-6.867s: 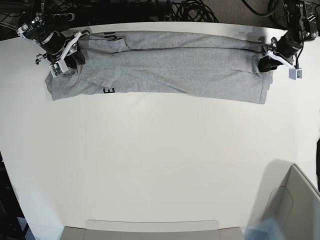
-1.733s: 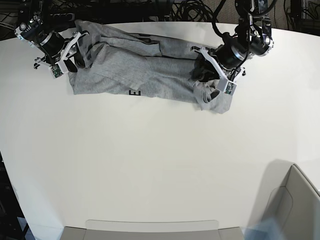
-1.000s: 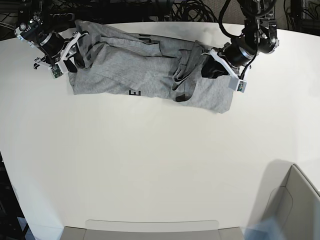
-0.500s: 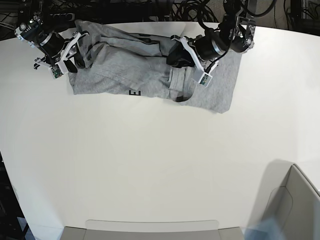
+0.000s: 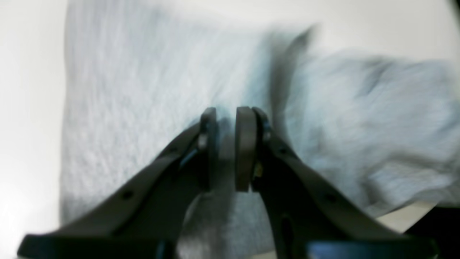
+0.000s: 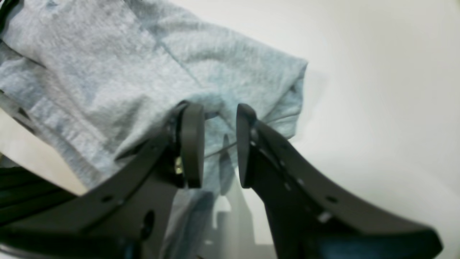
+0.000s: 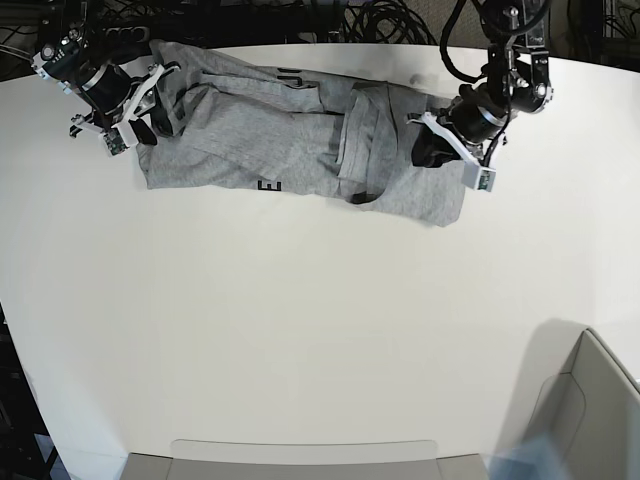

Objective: Fold the T-shirt properly
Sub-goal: 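Lay the folded end down on the strip's middle with the left gripper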

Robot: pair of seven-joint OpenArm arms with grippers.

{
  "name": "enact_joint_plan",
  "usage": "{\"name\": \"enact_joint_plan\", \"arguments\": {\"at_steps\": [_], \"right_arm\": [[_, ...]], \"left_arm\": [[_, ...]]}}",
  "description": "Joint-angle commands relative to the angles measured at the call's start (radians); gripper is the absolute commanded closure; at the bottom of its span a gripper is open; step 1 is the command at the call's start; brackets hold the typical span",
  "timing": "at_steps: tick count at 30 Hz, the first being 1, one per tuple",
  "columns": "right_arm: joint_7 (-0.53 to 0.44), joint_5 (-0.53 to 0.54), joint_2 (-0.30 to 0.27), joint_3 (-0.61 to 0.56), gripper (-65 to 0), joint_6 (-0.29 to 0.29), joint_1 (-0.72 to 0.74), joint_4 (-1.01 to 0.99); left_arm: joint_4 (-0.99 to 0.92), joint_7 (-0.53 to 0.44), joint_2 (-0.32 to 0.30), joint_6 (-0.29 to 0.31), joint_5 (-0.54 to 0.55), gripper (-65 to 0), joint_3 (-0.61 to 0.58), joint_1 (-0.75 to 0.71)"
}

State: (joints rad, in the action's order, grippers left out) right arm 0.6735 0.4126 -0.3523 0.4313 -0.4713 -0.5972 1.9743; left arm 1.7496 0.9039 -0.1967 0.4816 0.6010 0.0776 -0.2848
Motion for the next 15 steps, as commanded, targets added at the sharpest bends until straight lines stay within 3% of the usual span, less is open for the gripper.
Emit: {"name": "enact_joint_plan", "arguments": {"at_steps": [1,4,15], "right_arm": [[-0.022,0.009,-0.014,0.007,-15.0,-0.004,0.004,0.018],[-0.022,0.009,-0.014,0.007,-15.0,-0.004,0.004,0.018],[-0.025,0.010,0.006,0.011,-15.0,-0.004,0.007,0.020]], "left_arm": [[0.010,-0.027,0.001,0.004,-0.028,-9.2,-0.015,0.014],[0.013,-0.029,0.003,0.004,-0.086,-9.2,-0.066,0.014],[0.014,-0.029,0.003,0.004,-0.085,-9.2,-0.255,0.012]]}}
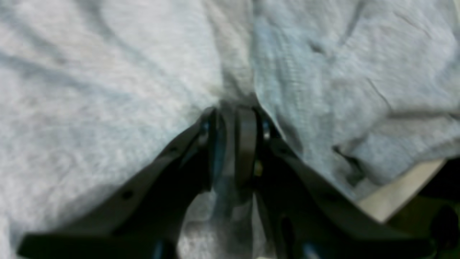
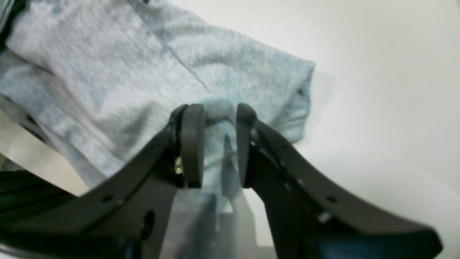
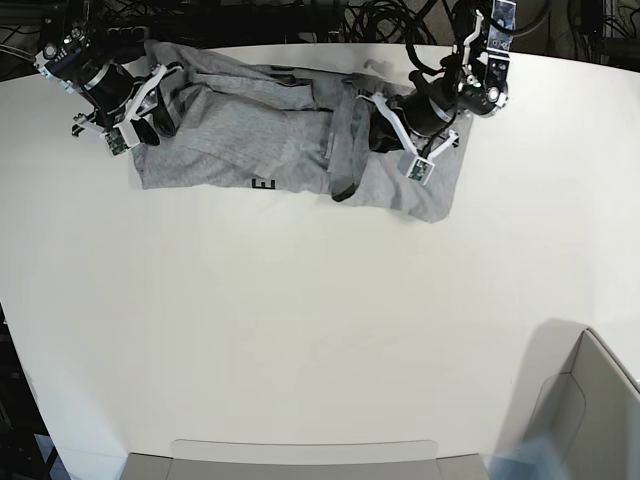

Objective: Fold the T-shirt properly
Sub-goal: 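Lay the folded end down on the strip's middle with the left gripper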

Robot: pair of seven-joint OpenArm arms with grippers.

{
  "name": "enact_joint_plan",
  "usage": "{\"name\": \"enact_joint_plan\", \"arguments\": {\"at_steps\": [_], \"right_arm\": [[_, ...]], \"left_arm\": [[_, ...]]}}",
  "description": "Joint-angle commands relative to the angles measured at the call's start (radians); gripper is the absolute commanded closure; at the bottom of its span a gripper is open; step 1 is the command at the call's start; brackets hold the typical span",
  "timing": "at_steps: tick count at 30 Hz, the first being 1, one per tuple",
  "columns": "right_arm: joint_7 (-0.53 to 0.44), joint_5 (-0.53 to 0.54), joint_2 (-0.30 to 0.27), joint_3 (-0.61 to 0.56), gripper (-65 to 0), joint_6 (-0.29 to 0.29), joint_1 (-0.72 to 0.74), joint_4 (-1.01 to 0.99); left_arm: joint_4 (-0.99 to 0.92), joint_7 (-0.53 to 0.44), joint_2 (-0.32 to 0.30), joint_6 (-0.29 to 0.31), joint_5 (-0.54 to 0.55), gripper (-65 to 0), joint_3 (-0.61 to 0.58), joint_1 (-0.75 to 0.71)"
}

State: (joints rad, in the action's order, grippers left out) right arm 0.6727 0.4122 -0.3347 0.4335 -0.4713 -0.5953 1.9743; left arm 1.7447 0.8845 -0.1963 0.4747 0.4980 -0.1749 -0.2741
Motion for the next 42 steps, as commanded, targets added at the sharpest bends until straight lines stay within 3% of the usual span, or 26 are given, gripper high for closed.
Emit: {"name": "enact_joint_plan", "arguments": {"at_steps": [1,4,11,25,33,39,42], "right_arm": [[-0.024,0.011,-0.011,0.008,-15.0,-0.004,0.013,0.021],[-0.024,0.035,0.007,0.011,-15.0,-0.005,0.024,0.035],[-0.021,0.333,0.016,0.081,-15.0,-0.005,0.044,0.043],[-0.021,0.339,0.018,0.092,-15.0,-0.004,0.039,0.040],[-0.021,0.354,0.018,0.094,-15.4,-0.007,0.038,0.041],[0.009,0.609,-0.014,0.104,-27.7,-0.007,0.001,0.020],[0.034,0.695,-0.020,0.109,-29.2,-0.007,0.005,-0.033]], "left_arm": [[0.028,-0.009,0.002,0.011,0.018,-9.2,-0.021,0.002],[0.064,-0.009,0.002,0.011,0.017,-9.2,-0.058,0.002],[0.093,-0.008,0.001,0.011,0.017,-9.2,-0.061,0.002],[0.088,-0.006,0.001,0.012,0.014,-9.2,-0.205,0.003],[0.084,-0.008,-0.005,0.012,0.012,-9.2,-0.203,0.005],[0.084,-0.008,-0.007,0.012,0.012,-9.2,-0.203,0.005],[0.082,-0.008,-0.007,0.012,0.012,-9.2,-0.205,0.005]]}}
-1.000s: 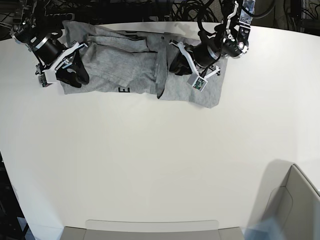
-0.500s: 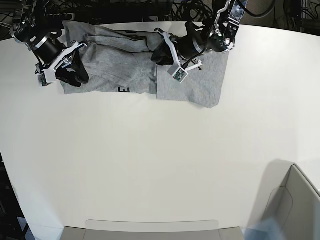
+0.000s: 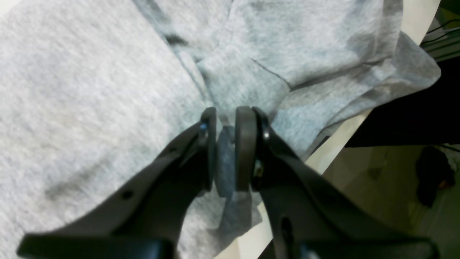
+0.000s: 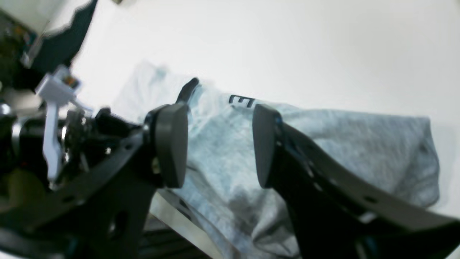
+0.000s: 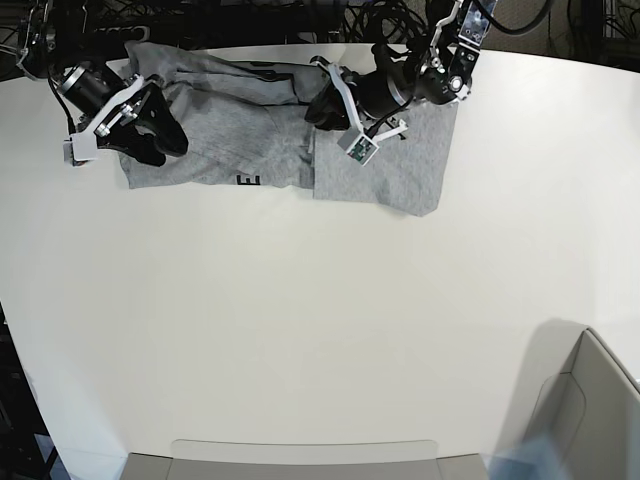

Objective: Fold the T-shirt properly
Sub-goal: 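Lay the folded end down on the strip's middle with the left gripper, then release the strip end with the right gripper and reposition it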

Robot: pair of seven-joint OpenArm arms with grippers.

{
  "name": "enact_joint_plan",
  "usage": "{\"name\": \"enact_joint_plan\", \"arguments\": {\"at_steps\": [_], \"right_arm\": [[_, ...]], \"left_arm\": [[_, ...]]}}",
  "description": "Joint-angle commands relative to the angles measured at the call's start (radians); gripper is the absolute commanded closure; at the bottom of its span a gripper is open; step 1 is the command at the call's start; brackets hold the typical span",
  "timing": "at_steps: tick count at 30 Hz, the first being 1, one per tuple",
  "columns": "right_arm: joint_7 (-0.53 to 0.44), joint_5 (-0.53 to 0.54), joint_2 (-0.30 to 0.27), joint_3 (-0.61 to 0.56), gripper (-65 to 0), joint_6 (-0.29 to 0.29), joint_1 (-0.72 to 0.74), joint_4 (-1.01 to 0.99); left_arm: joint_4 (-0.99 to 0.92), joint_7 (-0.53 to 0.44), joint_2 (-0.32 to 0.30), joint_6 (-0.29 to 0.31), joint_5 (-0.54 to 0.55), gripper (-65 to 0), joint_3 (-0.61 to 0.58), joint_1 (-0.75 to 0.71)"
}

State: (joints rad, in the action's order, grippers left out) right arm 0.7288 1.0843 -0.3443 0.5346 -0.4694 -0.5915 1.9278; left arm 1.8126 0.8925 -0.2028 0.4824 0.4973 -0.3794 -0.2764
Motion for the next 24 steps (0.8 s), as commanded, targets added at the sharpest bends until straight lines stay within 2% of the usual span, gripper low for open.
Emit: {"name": "enact_joint_plan", "arguments": {"at_steps": [1,3,7,15,24], "right_arm": [[-0.022,0.030,-0.011,0.017,-28.7,-0.009,0.002,-0.006],[-0.022,0.032,0.000,0.052,-27.3,-0.016,0.000,-0.049],[-0.015,0.032,0.020,0.127,-26.5,-0.067,-0.015,-0.123],[-0.021,0.032,0.020,0.152,-26.5,-0.068,-0.081,-0.167],[-0.024,0.033,0.017,0.152,-26.5,-0.068,-0.077,-0.287]], "left_arm": [[0.014,-0.016,-0.001,0.005,0.013,-9.2,-0.002,0.007],[0.014,-0.016,-0.001,0.005,0.013,-9.2,0.000,0.007],[0.005,-0.016,-0.001,0.005,0.013,-9.2,0.001,0.007],[-0.043,-0.016,0.004,0.005,0.013,-9.2,-0.003,0.007],[-0.043,-0.016,-0.001,0.005,0.013,-9.2,0.001,0.007]]}}
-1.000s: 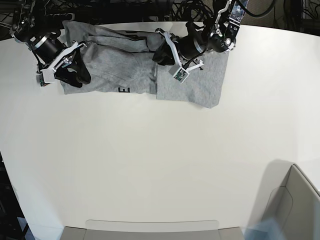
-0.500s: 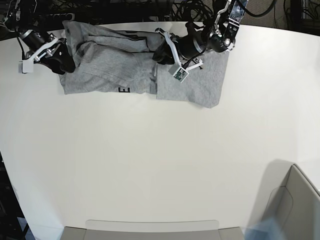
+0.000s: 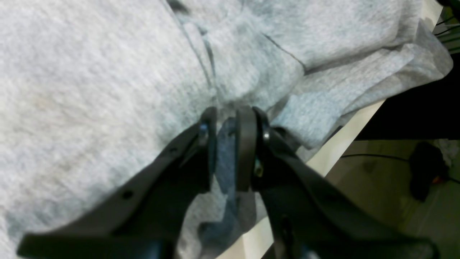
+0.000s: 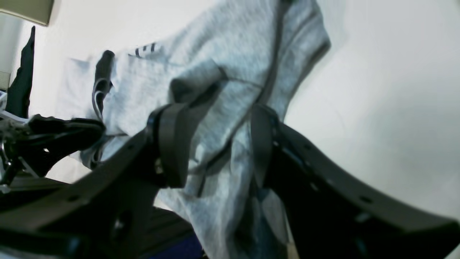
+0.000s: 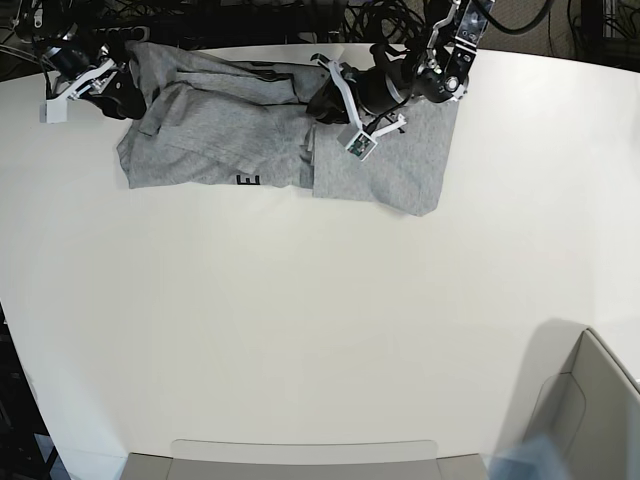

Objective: Fold the T-shirt properly
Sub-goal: 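Release the strip end with the right gripper and reposition it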

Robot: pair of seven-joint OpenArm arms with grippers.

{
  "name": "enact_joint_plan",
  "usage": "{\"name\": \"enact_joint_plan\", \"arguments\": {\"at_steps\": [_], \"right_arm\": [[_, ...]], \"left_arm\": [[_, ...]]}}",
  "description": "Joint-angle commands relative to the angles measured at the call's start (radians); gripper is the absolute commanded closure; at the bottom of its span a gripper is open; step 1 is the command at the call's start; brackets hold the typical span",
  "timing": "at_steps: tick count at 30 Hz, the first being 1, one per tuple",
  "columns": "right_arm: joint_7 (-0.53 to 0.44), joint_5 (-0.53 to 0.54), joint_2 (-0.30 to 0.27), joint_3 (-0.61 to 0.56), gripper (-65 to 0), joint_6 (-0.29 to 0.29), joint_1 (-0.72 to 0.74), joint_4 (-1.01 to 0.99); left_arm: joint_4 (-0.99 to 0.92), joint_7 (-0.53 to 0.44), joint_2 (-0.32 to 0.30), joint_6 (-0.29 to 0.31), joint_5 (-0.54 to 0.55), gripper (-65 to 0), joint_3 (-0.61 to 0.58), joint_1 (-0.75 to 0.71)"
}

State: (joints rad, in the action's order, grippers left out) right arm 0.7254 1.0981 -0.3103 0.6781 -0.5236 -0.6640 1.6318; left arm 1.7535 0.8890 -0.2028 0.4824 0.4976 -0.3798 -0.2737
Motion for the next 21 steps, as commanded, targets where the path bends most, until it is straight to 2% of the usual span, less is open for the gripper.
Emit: {"name": "enact_joint_plan", "arguments": {"at_steps": [1,7,12,21], "right_arm": [[-0.020,0.020,-0.020,0.009,-26.5,-0.014,-0.001,-0.002],[-0.020,0.017,-0.020,0.009,-26.5,-0.014,0.054,-0.100],[-0.060,0.015,-0.022,0.009,-26.5,-0.013,0.051,-0.112],[-0.060,-0.022,-0.016,-0.030,-26.4,-0.013,0.079,-0.173]], "left_arm": [[0.016,-0.012,-0.001,0.005,0.013,-9.2,0.002,0.004],[0.016,-0.012,0.001,0.005,0.013,-9.2,0.003,0.004],[0.016,-0.012,-0.001,0.005,0.013,-9.2,0.003,0.004],[0.016,-0.012,-0.001,0.005,0.013,-9.2,0.003,0.004]]}}
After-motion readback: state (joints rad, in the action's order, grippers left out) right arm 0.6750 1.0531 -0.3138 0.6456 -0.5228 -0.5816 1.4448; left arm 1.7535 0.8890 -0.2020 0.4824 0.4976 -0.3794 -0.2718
